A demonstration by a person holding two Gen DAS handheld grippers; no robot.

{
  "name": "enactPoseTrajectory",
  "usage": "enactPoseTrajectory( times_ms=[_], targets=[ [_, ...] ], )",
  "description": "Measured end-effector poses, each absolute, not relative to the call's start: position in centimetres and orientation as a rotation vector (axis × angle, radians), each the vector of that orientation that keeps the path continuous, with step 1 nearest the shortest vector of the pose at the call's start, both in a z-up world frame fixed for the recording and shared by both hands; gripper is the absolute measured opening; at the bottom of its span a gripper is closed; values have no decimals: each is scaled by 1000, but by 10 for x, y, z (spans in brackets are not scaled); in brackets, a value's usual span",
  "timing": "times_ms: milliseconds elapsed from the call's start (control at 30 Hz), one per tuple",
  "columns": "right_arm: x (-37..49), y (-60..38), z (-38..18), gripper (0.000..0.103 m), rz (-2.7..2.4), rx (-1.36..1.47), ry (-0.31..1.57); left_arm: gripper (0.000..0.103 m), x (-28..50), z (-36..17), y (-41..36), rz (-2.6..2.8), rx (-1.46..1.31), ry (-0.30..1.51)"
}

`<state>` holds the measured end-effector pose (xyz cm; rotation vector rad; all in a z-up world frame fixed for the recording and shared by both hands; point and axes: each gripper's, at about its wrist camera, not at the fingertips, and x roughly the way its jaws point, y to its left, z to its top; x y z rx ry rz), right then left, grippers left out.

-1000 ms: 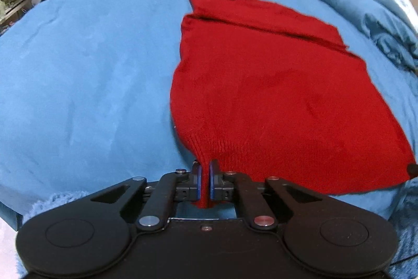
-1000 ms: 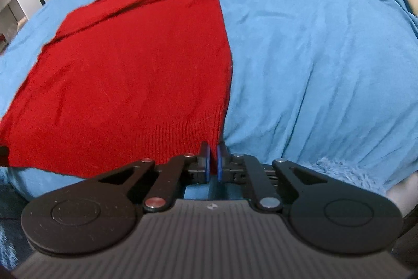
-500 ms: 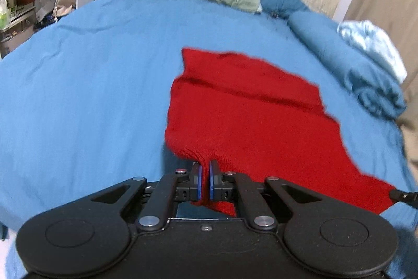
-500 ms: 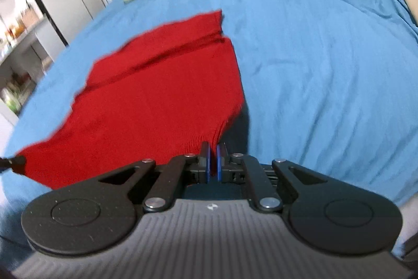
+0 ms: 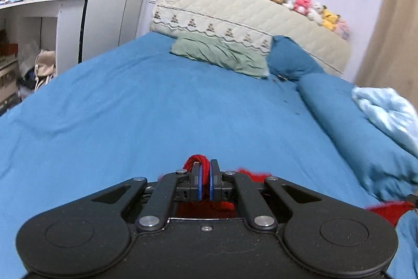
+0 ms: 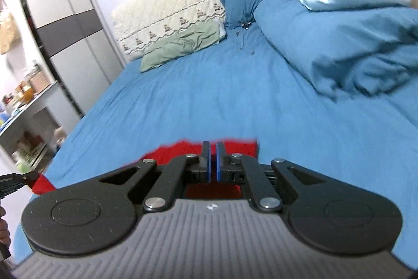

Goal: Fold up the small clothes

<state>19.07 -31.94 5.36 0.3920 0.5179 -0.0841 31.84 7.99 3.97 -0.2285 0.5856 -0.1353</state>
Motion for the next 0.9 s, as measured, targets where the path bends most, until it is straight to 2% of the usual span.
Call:
enactPoseTrajectory(
  times_ms=[200,367,400,433,467,500,533,567,600,633,733,767,800,900],
  targets=[
    [330,-332,-4,18,-130,338,554,5,435,-39,59,-40,-206,697],
    [386,-326,-71,18,-159,309,621,5,464,-92,62,-7,-172,764],
    [391,-327,-79,18,-155,309,622,6,467,-95,65,-12,-180,766],
    [396,-327,-83,19,-160,301,617,12,467,-95,69,-16,-198,757],
    [398,-327,-85,22,-169,286,608,29,464,-91,72,-13,-212,741],
    [397,-327,-85,31,-176,273,593,42,459,-83,73,-6,-218,720],
    [394,-326,-84,41,-183,265,582,64,453,-76,73,2,-212,690],
    [389,-325,-81,68,-183,259,568,72,442,-67,73,0,-190,649],
    [380,-324,-78,82,-174,250,537,72,432,-58,72,-18,-159,621],
    [369,-320,-74,84,-159,236,496,74,422,-52,69,-40,-124,602],
    [342,-307,-72,88,-87,208,501,90,395,-52,58,-105,-42,626],
    [334,-301,-76,98,-66,208,517,90,386,-58,56,-135,-41,648],
    [326,-296,-81,103,-42,211,538,90,379,-66,54,-161,-44,676],
    [307,-279,-106,103,3,185,625,90,367,-98,47,-158,-10,776]
  ],
)
